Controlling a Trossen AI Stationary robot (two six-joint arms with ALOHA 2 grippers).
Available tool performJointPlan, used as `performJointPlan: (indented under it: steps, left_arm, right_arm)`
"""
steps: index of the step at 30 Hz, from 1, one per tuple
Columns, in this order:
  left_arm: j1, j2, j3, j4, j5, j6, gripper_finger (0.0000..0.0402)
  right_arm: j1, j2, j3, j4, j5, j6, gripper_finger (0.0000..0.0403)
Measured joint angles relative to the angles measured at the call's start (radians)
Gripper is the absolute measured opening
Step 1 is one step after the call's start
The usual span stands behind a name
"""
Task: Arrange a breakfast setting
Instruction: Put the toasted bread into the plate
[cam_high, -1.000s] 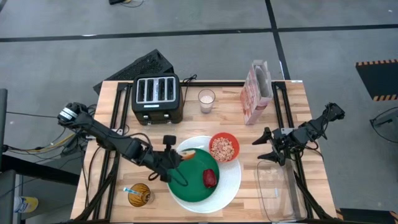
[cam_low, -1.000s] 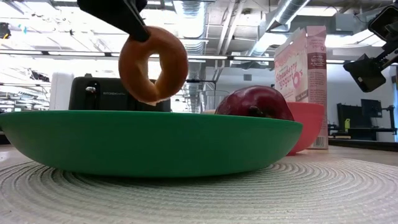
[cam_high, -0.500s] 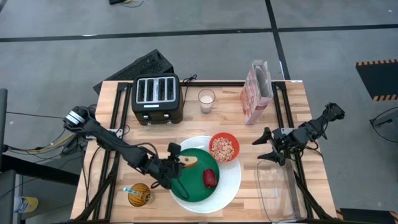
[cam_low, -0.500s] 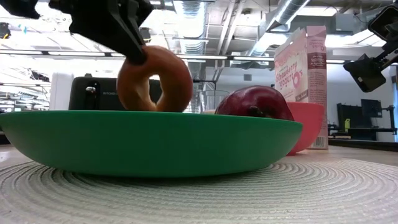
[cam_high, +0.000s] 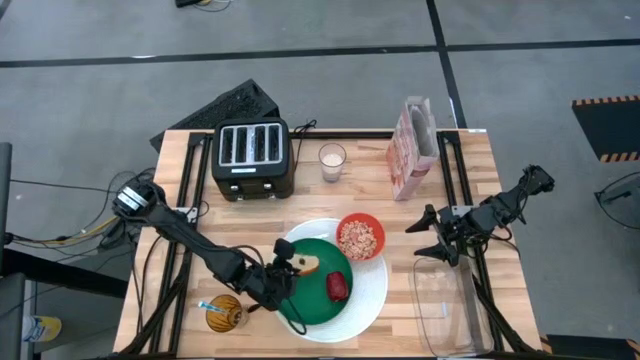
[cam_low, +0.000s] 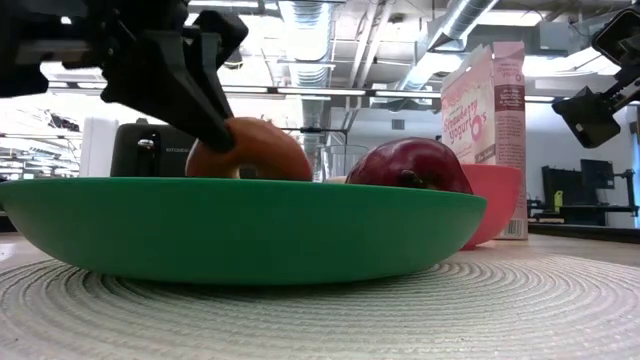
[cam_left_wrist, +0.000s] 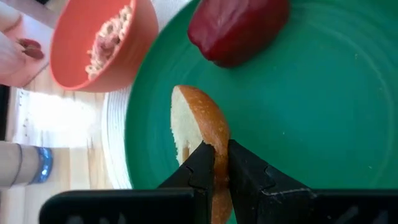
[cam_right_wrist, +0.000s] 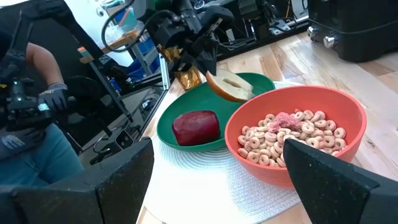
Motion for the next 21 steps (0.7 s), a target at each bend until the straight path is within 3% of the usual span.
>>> performJointPlan:
  steps: [10,21]
  left_arm:
    - [0.011,0.014,0.001,-0.004,0.051,-0.056,0.0029]
    - [0.039,0.014,0.001,0.002,0.127,-0.074,0.0098]
  right_arm:
    - [0.000,0.000,0.000,0.000,0.000,0.000,0.0378]
    - [0.000,0.000,0.000,0.000,0.000,0.000,0.0378]
